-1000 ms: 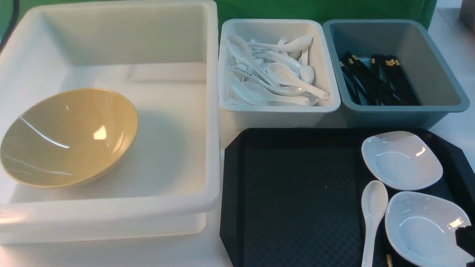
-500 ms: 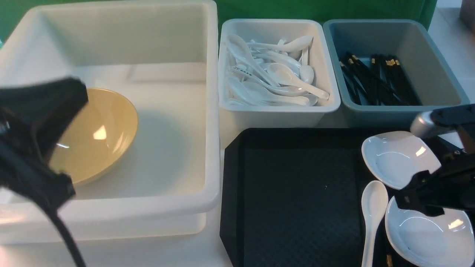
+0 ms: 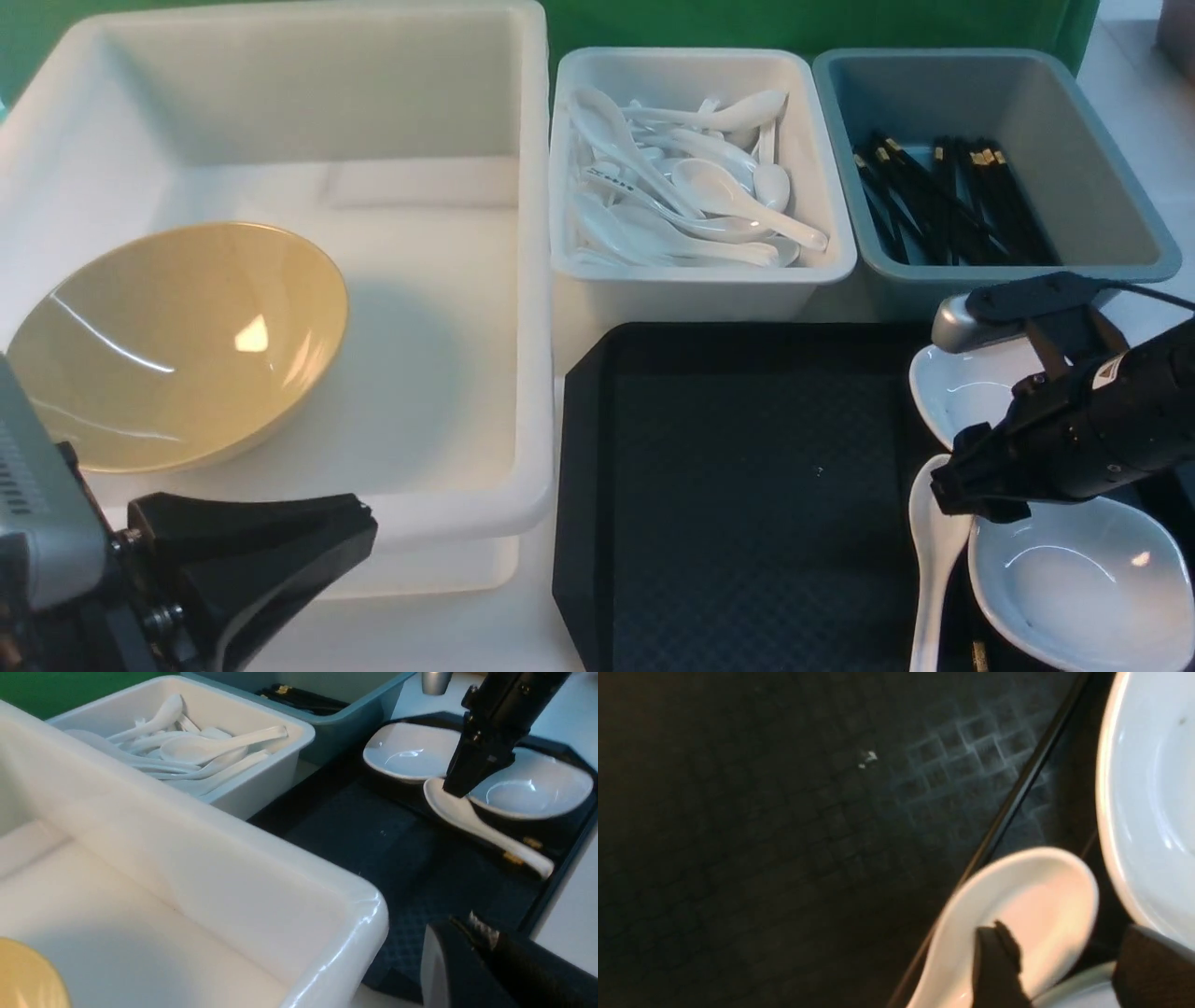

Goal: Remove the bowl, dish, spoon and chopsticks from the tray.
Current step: Use the right arm to grab the soup spoon in the middle, then use the right arm to put the soup spoon into the small storage box in the middle

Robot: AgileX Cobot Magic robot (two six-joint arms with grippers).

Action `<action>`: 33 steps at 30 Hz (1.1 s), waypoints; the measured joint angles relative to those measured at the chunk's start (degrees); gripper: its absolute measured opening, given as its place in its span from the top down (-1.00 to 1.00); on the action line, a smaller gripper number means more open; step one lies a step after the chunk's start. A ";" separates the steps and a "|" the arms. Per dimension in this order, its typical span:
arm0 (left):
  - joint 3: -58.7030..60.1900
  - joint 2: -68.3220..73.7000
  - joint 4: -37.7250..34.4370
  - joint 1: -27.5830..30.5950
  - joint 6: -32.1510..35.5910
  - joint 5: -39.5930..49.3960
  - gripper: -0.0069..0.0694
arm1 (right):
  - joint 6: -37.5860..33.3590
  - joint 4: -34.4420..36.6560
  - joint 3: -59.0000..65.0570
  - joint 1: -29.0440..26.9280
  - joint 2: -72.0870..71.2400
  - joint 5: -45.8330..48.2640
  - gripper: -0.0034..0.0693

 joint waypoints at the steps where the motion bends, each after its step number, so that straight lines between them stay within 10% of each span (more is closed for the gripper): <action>1: 0.00 0.00 1.41 0.00 0.05 0.06 0.85 | 0.00 0.40 -0.08 0.00 0.70 -0.63 -0.01; 13: 2.67 0.00 5.32 0.00 -0.41 -6.01 0.85 | -7.30 9.76 -0.19 0.00 2.33 -3.46 0.72; 33: 2.79 0.00 3.58 0.00 -0.60 -9.59 0.85 | -25.78 26.81 -20.14 1.21 -3.98 -5.96 0.75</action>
